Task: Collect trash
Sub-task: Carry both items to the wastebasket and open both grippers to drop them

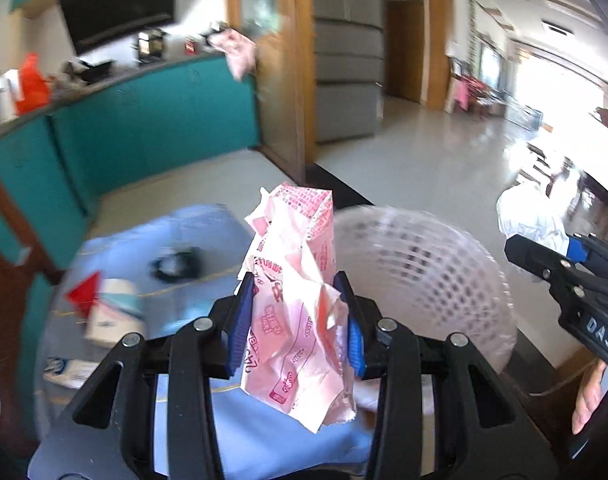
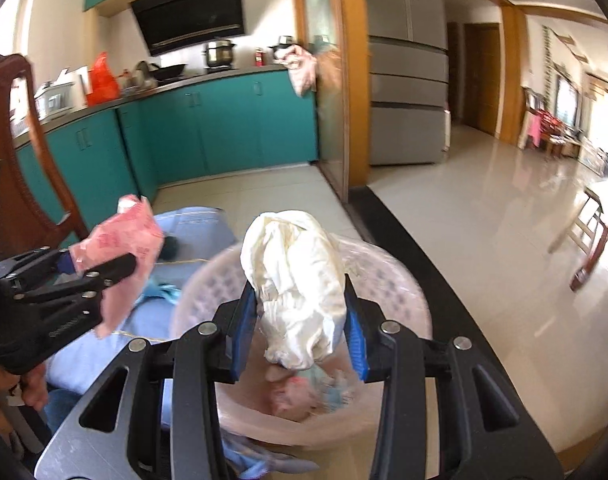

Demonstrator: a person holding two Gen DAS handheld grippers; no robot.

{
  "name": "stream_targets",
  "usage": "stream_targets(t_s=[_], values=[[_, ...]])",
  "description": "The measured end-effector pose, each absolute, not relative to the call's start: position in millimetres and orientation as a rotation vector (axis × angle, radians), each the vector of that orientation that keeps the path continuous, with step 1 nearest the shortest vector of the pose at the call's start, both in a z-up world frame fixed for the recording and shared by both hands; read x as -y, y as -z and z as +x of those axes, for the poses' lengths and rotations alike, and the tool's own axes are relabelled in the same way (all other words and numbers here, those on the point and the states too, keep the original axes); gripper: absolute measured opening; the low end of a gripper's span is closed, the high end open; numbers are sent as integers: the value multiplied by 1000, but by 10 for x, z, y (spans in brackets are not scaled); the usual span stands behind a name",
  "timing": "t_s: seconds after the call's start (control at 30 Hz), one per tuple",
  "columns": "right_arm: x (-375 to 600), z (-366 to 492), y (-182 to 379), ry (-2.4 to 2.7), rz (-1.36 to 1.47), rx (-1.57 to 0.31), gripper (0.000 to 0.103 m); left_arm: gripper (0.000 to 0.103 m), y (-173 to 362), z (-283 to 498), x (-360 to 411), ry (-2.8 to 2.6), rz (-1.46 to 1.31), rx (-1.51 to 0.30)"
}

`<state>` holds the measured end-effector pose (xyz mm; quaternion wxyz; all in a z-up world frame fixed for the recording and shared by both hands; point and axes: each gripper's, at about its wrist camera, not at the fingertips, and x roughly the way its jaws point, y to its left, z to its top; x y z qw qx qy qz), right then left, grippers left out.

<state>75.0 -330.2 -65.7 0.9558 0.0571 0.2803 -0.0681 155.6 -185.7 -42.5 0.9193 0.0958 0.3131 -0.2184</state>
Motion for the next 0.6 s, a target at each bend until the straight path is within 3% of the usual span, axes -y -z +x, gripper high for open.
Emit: stream_targets(t_s=[0.17, 0.2, 0.27, 0.3, 0.33, 0.6], values=[[3536, 710, 754, 192, 144, -589, 40, 41, 612, 1723, 2341, 556, 217, -701], [3570, 710, 772, 202, 150, -592, 40, 45, 652, 1747, 2421, 583, 219, -707], [3622, 719, 807, 217, 158, -599, 40, 67, 704, 1737, 2523, 615, 221, -707], [3640, 729, 815, 220, 163, -601, 40, 87, 724, 1743, 2533, 608, 225, -696], [3654, 740, 835, 221, 170, -605, 40, 90, 729, 1749, 2515, 583, 225, -680], [3491, 964, 957, 173, 158, -642, 46, 90, 670, 1898, 1839, 336, 180, -685]])
